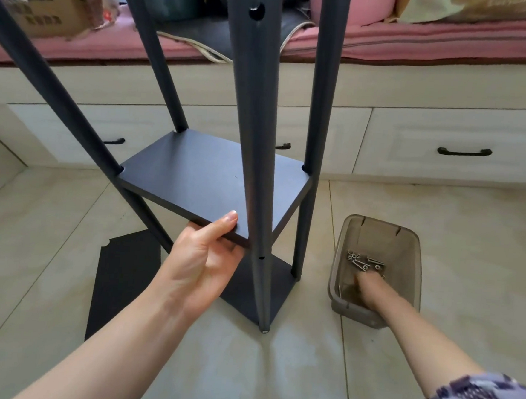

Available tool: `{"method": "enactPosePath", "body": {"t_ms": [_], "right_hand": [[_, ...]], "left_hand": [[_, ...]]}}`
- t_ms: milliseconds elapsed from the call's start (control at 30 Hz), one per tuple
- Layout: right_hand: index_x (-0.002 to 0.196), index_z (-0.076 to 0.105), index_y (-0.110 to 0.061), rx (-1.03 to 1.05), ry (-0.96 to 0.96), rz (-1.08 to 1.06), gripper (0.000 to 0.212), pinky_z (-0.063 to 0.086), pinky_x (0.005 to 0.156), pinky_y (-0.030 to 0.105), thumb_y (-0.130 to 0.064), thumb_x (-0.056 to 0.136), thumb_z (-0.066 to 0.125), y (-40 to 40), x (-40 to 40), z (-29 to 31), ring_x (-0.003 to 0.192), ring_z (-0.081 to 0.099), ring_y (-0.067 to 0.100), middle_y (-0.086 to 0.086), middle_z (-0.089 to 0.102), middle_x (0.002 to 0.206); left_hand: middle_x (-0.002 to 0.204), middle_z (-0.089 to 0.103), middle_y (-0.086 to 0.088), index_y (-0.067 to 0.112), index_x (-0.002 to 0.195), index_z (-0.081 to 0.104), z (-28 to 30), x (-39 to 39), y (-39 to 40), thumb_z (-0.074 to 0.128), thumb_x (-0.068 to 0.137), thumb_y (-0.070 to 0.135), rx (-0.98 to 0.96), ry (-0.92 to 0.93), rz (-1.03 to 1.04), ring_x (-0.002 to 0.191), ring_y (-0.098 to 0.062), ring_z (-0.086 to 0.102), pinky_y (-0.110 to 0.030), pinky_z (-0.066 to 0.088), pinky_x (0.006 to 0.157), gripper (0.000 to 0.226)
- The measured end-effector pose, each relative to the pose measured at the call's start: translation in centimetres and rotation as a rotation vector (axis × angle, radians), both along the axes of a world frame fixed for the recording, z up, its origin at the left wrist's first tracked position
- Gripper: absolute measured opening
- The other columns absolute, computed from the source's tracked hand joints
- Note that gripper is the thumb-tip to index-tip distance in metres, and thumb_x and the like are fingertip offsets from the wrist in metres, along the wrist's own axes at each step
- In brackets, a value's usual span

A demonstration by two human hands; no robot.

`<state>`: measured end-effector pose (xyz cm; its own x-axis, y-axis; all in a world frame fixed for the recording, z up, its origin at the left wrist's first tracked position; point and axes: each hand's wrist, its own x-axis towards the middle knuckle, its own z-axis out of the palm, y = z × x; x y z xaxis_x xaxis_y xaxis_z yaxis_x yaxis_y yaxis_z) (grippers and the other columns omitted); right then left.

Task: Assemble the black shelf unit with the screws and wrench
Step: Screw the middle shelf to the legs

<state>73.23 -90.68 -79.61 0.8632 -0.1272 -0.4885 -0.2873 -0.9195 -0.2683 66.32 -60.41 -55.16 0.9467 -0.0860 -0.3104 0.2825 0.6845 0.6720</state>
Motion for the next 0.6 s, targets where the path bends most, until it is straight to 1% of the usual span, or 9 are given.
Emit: {"method": "enactPosePath", "body": {"t_ms": [100, 167, 200, 233, 300, 367, 467, 533, 600], "right_hand": [[0.128, 0.055, 0.005, -0.021, 0.03, 0.016, 0.032, 0.039, 0.088, 0.029, -0.006, 0.101, 0.04, -0.1, 0.6, -0.7, 0.121, 0.053, 0.036, 0.026, 0.055, 0.131], [0.124, 0.056, 0.002, -0.003, 0.023, -0.007, 0.03, 0.041, 0.094, 0.031, -0.005, 0.099, 0.042, 0.0, 0.5, -0.8, 0.12, 0.055, 0.035, 0.025, 0.055, 0.131], [0.12, 0.058, -0.001, -0.004, 0.019, -0.01, 0.027, 0.041, 0.095, 0.031, -0.005, 0.097, 0.043, 0.1, 0.4, -0.6, 0.118, 0.056, 0.034, 0.023, 0.056, 0.13], [0.114, 0.059, -0.003, -0.001, 0.024, -0.006, 0.023, 0.042, 0.093, 0.032, -0.006, 0.096, 0.044, 0.2, 0.2, -0.6, 0.116, 0.057, 0.033, 0.022, 0.057, 0.128], [0.097, 0.058, -0.011, -0.005, 0.018, 0.035, 0.011, 0.04, 0.084, 0.029, -0.008, 0.094, 0.047, 0.5, 0.0, -0.5, 0.108, 0.059, 0.031, 0.02, 0.06, 0.121], [0.089, 0.056, -0.015, -0.002, 0.006, 0.082, 0.007, 0.04, 0.078, 0.027, -0.01, 0.092, 0.052, 0.8, 0.1, -0.4, 0.101, 0.061, 0.029, 0.017, 0.064, 0.114], [0.095, 0.061, -0.01, 0.012, -0.027, 0.168, 0.01, 0.044, 0.076, 0.03, -0.013, 0.092, 0.052, 1.7, 0.0, 0.2, 0.097, 0.063, 0.03, 0.015, 0.065, 0.104], [0.095, 0.058, -0.008, 0.045, -0.105, 0.199, 0.007, 0.048, 0.079, 0.035, -0.012, 0.094, 0.052, 2.3, -0.2, 1.3, 0.096, 0.062, 0.032, 0.014, 0.063, 0.1], [0.099, 0.057, -0.006, 0.082, -0.209, 0.224, 0.009, 0.051, 0.084, 0.041, -0.014, 0.096, 0.055, 2.9, -0.4, 2.9, 0.095, 0.062, 0.03, 0.013, 0.063, 0.101]], "left_hand": [[0.122, 0.065, -0.015, -0.003, 0.142, 0.049, -0.1, -0.1, -0.1, 0.062, 0.083, 0.006, 0.014, 0.008, 0.02, 0.107, -0.026, 0.07, -0.039, 0.06, 0.085, 0.061], [0.125, 0.065, -0.015, -0.001, 0.142, 0.049, -0.1, -0.1, -0.2, 0.062, 0.083, 0.005, 0.013, -0.004, 0.033, 0.107, -0.026, 0.07, -0.039, 0.06, 0.084, 0.062], [0.128, 0.064, -0.016, -0.001, 0.143, 0.048, -0.1, -0.1, -0.3, 0.061, 0.083, 0.004, 0.011, -0.016, 0.038, 0.109, -0.026, 0.069, -0.039, 0.06, 0.085, 0.062], [0.132, 0.063, -0.016, 0.0, 0.144, 0.046, 0.0, -0.1, -0.3, 0.06, 0.084, 0.003, 0.008, -0.026, 0.043, 0.111, -0.026, 0.068, -0.039, 0.06, 0.087, 0.062], [0.138, 0.06, -0.017, 0.001, 0.146, 0.043, 0.0, -0.2, -0.4, 0.059, 0.086, 0.0, 0.001, -0.039, 0.053, 0.118, -0.028, 0.065, -0.041, 0.058, 0.091, 0.063], [0.14, 0.058, -0.018, 0.002, 0.148, 0.039, 0.0, -0.2, -0.3, 0.058, 0.086, -0.001, -0.003, -0.04, 0.057, 0.123, -0.031, 0.062, -0.044, 0.057, 0.093, 0.065], [0.139, 0.058, -0.019, 0.001, 0.149, 0.038, 0.0, -0.3, -0.3, 0.06, 0.085, -0.001, -0.001, -0.048, 0.051, 0.122, -0.032, 0.063, -0.044, 0.058, 0.09, 0.067], [0.135, 0.061, -0.018, -0.001, 0.149, 0.037, 0.1, -0.4, -0.3, 0.057, 0.089, -0.003, 0.003, -0.067, 0.043, 0.117, -0.03, 0.066, -0.043, 0.059, 0.089, 0.063], [0.135, 0.06, -0.019, -0.003, 0.149, 0.034, 0.0, -0.5, -0.3, 0.054, 0.094, -0.006, 0.007, -0.066, 0.05, 0.116, -0.03, 0.066, -0.046, 0.057, 0.093, 0.059]]}}
